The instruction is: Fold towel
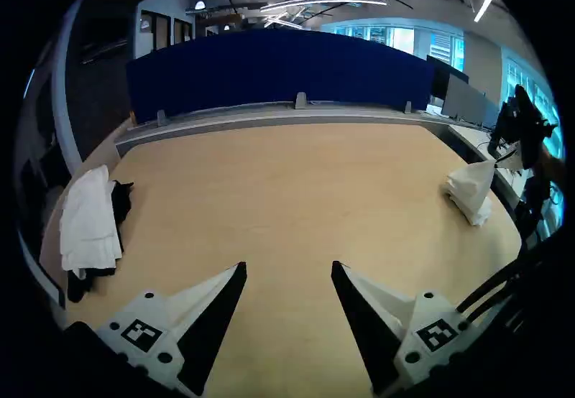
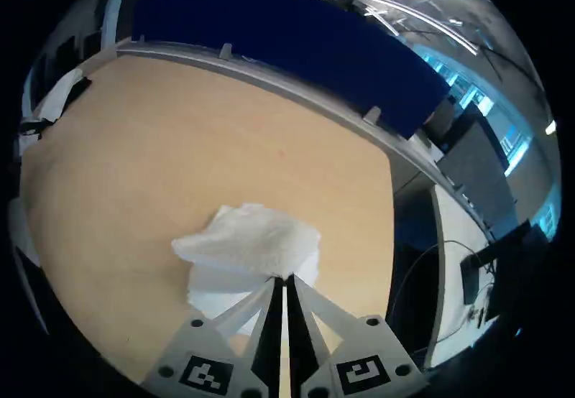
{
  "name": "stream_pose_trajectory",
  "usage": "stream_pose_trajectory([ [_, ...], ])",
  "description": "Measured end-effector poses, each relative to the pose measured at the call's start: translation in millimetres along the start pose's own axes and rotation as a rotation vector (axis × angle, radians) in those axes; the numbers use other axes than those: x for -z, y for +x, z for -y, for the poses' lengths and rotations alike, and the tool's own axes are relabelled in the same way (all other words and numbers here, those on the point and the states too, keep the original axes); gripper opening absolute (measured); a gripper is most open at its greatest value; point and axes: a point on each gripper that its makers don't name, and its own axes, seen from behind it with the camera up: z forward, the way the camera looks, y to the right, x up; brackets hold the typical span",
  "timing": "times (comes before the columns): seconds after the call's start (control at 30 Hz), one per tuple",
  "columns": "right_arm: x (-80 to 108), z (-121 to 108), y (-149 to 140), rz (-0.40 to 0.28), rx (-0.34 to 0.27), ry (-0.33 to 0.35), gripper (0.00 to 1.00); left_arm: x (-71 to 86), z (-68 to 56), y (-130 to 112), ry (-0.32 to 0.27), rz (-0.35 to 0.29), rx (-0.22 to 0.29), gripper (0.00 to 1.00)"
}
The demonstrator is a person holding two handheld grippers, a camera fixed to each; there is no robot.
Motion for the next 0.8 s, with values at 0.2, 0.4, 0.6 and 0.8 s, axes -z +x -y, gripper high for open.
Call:
stream_pose_trajectory([
  [0.2,-12.6,-4,-39,0.043,-0.062,-0.013,0.03,3.4,1.0,-3,0.006,0.011,-0.019,0.87],
  [0.4,-25.7,-4,-79,0.098,-0.123,-0.026,0.03,6.5,1.0,-4,0.010,0.018,-0.029,0.87],
  [0.6,-43.7,2,-107,0.146,-0.182,-0.029,0.03,8.5,0.3,-5,0.012,0.026,-0.047,0.87],
  [0.8,-61.5,10,-122,0.179,-0.238,-0.027,0.03,8.7,0.6,0,0.015,0.022,-0.058,0.87],
])
